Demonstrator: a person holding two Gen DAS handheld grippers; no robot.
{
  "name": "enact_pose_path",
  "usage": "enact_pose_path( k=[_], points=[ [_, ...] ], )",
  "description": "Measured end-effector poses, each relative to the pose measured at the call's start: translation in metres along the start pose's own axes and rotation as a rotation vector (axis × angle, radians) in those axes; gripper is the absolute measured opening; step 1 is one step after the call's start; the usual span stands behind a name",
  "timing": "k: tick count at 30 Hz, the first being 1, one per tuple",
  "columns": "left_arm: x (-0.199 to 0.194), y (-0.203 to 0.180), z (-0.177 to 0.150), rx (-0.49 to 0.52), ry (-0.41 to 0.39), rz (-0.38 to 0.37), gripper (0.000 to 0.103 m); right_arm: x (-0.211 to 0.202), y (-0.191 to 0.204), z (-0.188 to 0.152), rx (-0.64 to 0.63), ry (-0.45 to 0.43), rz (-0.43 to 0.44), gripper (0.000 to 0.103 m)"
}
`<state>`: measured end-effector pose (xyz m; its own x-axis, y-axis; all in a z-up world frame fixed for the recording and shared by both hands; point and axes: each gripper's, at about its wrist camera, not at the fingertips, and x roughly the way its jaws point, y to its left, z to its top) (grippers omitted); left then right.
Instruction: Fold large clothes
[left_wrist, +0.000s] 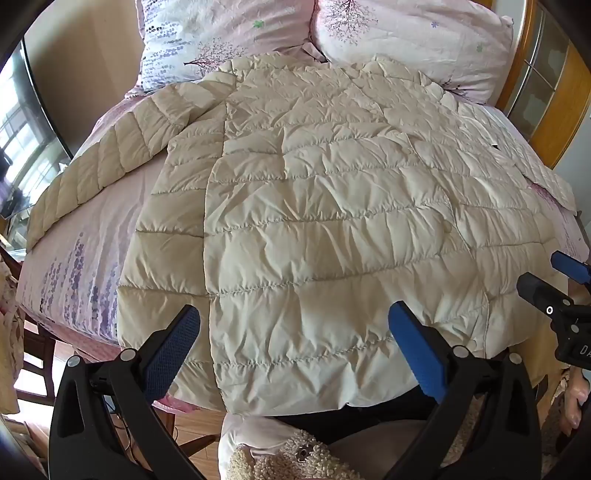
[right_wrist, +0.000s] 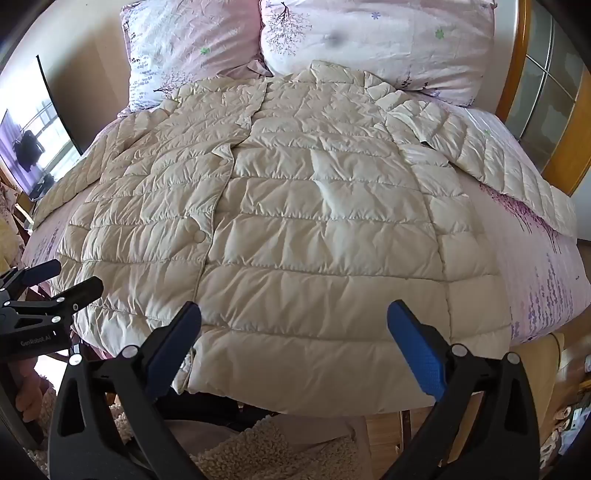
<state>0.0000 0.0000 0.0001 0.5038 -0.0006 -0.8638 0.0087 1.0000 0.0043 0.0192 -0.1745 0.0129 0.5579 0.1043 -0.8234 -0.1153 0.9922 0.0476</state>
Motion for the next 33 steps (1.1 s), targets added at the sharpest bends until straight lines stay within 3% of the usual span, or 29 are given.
enact_pose_path(
  k=[33],
  points=[
    [0.0001,0.0,0.0,0.0,0.0,0.001,0.102,0.0014,-0.0007,0.0006,0.0,0.007,0.001,0.101]
  ],
)
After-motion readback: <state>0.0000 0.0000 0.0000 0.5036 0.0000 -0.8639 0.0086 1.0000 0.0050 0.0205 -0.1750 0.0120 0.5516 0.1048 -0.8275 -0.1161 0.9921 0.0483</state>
